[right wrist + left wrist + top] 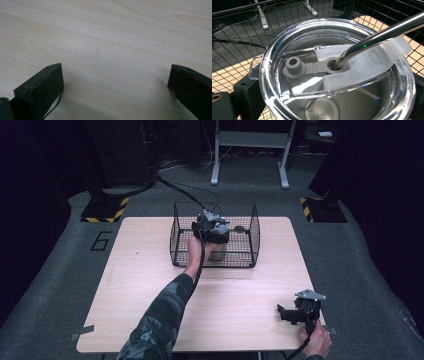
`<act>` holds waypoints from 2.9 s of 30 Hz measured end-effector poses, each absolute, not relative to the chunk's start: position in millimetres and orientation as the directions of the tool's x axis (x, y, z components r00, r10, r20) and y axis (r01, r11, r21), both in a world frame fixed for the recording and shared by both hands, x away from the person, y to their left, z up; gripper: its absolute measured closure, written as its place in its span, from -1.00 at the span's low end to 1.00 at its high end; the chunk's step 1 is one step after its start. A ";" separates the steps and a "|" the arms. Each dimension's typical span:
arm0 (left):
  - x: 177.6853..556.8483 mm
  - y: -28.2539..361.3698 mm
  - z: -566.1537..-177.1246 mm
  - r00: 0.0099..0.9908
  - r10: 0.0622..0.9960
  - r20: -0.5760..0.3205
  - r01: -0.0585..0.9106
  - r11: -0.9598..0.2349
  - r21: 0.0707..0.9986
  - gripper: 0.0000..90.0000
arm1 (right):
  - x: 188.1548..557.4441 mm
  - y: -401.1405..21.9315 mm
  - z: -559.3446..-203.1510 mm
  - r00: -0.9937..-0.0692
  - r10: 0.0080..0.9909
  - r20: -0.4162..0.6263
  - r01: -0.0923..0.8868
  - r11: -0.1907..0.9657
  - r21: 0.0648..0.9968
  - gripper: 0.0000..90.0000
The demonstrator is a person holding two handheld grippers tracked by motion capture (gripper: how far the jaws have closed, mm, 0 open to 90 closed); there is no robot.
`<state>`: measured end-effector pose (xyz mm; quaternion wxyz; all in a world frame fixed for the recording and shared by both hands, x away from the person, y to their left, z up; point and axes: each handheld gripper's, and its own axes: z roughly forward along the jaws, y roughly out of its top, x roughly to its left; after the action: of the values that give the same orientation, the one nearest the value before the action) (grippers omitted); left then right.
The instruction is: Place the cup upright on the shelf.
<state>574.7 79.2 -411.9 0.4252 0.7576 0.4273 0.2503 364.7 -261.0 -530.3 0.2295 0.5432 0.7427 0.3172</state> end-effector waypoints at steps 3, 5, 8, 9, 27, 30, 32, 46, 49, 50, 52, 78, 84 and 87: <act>574.1 80.1 -410.8 0.506 0.862 0.016 0.442 -0.275 0.854 -0.92 | 364.7 -261.0 -530.3 -0.305 0.952 0.004 0.661 0.209 0.720 -1.00; 574.0 80.7 -410.6 0.508 0.861 0.011 0.444 -0.273 0.853 -0.92 | 364.7 -261.0 -530.3 -0.305 0.952 0.003 0.661 0.209 0.720 -1.00; 573.4 81.5 -409.6 0.513 0.858 0.015 0.446 -0.282 0.849 -0.92 | 364.7 -261.0 -530.3 -0.305 0.952 0.004 0.662 0.208 0.720 -1.00; 573.1 81.8 -409.2 0.515 0.857 0.016 0.448 -0.285 0.847 -0.92 | 364.7 -261.1 -530.3 -0.305 0.952 0.004 0.662 0.209 0.720 -1.00; 552.3 100.9 -387.4 0.578 0.816 0.007 0.467 -0.338 0.818 -1.00 | 364.8 -261.5 -530.4 -0.309 0.951 0.000 0.659 0.214 0.721 -1.00; 549.3 104.8 -382.7 0.587 0.810 -0.002 0.476 -0.343 0.810 -0.99 | 364.8 -261.5 -530.4 -0.310 0.951 0.000 0.659 0.214 0.721 -1.00; 546.6 107.4 -378.8 0.588 0.809 0.010 0.468 -0.350 0.812 -1.00 | 364.8 -261.5 -530.4 -0.309 0.951 0.002 0.660 0.213 0.720 -1.00; 518.8 127.3 -355.9 0.631 0.775 0.004 0.467 -0.384 0.797 -1.00 | 364.8 -261.5 -530.4 -0.309 0.951 0.002 0.661 0.213 0.720 -1.00; 508.2 137.7 -347.5 0.640 0.768 0.014 0.452 -0.392 0.801 -1.00 | 364.8 -261.5 -530.4 -0.309 0.951 0.002 0.660 0.213 0.720 -1.00; 505.3 141.4 -345.2 0.650 0.760 0.023 0.447 -0.406 0.797 -1.00 | 364.8 -261.5 -530.4 -0.309 0.951 0.002 0.660 0.213 0.720 -1.00; 499.9 146.0 -342.9 0.652 0.757 0.025 0.440 -0.405 0.802 -1.00 | 364.8 -261.5 -530.3 -0.309 0.951 0.002 0.661 0.213 0.720 -1.00; 398.8 282.0 -360.7 0.545 0.836 0.061 0.472 -0.366 0.802 -1.00 | 364.8 -261.4 -530.3 -0.309 0.951 0.002 0.661 0.213 0.720 -1.00; 373.2 316.2 -397.6 0.485 0.874 0.026 0.528 -0.316 0.788 -1.00 | 364.7 -261.4 -530.3 -0.309 0.951 0.001 0.660 0.213 0.720 -1.00; 361.4 330.7 -427.1 0.444 0.896 0.011 0.560 -0.287 0.777 -1.00 | 364.7 -261.3 -530.3 -0.308 0.951 0.002 0.661 0.213 0.720 -1.00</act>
<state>361.4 330.7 -427.1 0.3633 0.7680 0.4740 0.2312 364.7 -261.3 -530.3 0.2295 0.5416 0.7441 0.3168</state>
